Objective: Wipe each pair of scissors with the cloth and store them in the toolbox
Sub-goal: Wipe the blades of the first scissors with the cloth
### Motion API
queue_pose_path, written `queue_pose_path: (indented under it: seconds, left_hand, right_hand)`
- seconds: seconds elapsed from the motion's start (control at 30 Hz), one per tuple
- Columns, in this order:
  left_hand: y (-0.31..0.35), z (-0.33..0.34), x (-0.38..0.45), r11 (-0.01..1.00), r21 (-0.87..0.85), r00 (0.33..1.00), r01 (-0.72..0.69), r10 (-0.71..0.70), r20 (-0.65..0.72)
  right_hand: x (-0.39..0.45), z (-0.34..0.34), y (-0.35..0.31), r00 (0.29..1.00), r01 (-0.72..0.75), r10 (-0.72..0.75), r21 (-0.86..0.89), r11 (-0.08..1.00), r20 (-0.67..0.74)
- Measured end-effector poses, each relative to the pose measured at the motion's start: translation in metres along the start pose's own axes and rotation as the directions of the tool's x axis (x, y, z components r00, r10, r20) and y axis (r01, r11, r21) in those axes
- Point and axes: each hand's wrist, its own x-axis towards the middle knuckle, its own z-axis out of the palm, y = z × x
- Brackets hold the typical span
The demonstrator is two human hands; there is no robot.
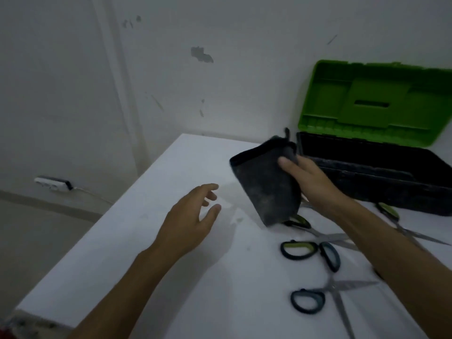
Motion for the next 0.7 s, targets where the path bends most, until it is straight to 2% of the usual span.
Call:
queue_pose_path:
  seconds: [0.03, 0.1, 0.17, 0.23, 0.4, 0.47, 0.57, 0.63, 0.7]
  left_hand:
    - [0.007, 0.009, 0.004, 1.0, -0.012, 0.999, -0.023, 0.023, 0.028]
    - [0.022, 0.024, 0.013, 0.998, -0.023, 0.992, -0.06, 0.062, 0.108]
    - [0.039, 0.039, 0.018, 0.993, -0.04, 0.974, -0.11, 0.116, 0.197]
    - [0.057, 0.054, 0.017, 0.984, -0.033, 0.945, -0.176, 0.178, 0.275]
    - [0.083, 0.085, 0.002, 0.942, 0.126, 0.872, -0.313, 0.232, 0.431]
    - [0.09, 0.091, -0.001, 0.913, 0.196, 0.859, -0.357, 0.24, 0.452]
    - [0.101, 0.099, -0.001, 0.883, 0.254, 0.842, -0.395, 0.236, 0.486]
    - [0.106, 0.102, 0.001, 0.86, 0.282, 0.833, -0.426, 0.251, 0.492]
    - [0.11, 0.104, 0.003, 0.83, 0.278, 0.826, -0.484, 0.328, 0.458]
  right_hand:
    - [-0.014, -0.01, 0.002, 0.992, -0.048, 0.065, 0.152, 0.987, -0.109]
    - [-0.041, -0.028, 0.004, 0.947, -0.126, 0.219, 0.357, 0.925, -0.233]
    - [-0.069, -0.045, 0.001, 0.89, -0.2, 0.357, 0.463, 0.863, -0.282]
    - [-0.093, -0.058, -0.005, 0.856, -0.24, 0.435, 0.529, 0.814, -0.28]
    - [-0.13, -0.074, -0.014, 0.84, -0.299, 0.482, 0.527, 0.795, -0.25]
    - [-0.136, -0.077, -0.014, 0.832, -0.362, 0.513, 0.492, 0.792, -0.213]
    - [-0.143, -0.077, -0.015, 0.777, -0.505, 0.602, 0.39, 0.77, -0.184]
    - [-0.145, -0.079, -0.015, 0.766, -0.53, 0.618, 0.368, 0.764, -0.179]
    - [-0.145, -0.084, -0.013, 0.789, -0.493, 0.588, 0.39, 0.778, -0.175]
